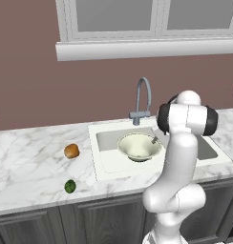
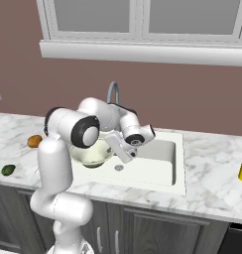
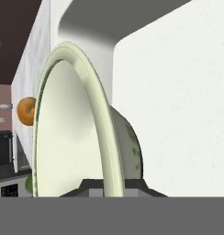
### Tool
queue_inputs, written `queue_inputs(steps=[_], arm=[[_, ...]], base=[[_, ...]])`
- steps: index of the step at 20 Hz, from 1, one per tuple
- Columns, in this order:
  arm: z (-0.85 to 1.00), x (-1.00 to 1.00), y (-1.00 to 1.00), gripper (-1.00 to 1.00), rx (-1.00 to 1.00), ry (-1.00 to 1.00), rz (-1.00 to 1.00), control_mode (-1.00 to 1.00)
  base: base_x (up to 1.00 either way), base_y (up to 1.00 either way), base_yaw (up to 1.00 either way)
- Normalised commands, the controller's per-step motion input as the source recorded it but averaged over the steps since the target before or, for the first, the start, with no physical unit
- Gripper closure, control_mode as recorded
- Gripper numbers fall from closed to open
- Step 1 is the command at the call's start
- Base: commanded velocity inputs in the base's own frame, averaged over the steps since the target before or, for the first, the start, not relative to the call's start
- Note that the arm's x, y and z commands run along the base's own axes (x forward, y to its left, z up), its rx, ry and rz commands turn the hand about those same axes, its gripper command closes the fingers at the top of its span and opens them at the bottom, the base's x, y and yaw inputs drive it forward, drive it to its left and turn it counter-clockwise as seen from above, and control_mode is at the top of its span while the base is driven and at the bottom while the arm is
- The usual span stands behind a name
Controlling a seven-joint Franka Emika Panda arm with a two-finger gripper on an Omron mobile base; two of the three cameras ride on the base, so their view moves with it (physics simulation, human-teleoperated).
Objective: Remove the potato and avocado from the sink. Then move the bowl and cup from the counter to the sink for washing.
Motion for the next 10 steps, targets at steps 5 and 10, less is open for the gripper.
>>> queue_inputs(steps=[5,10], arm=[[-0.15,0.15,0.06,1.00,0.00,0.00,0.00,-1.00],[-0.16,0.17,0.07,1.00,0.00,0.00,0.00,-1.00]], base=[[0.00,0.00,0.00],[0.00,0.00,0.00]])
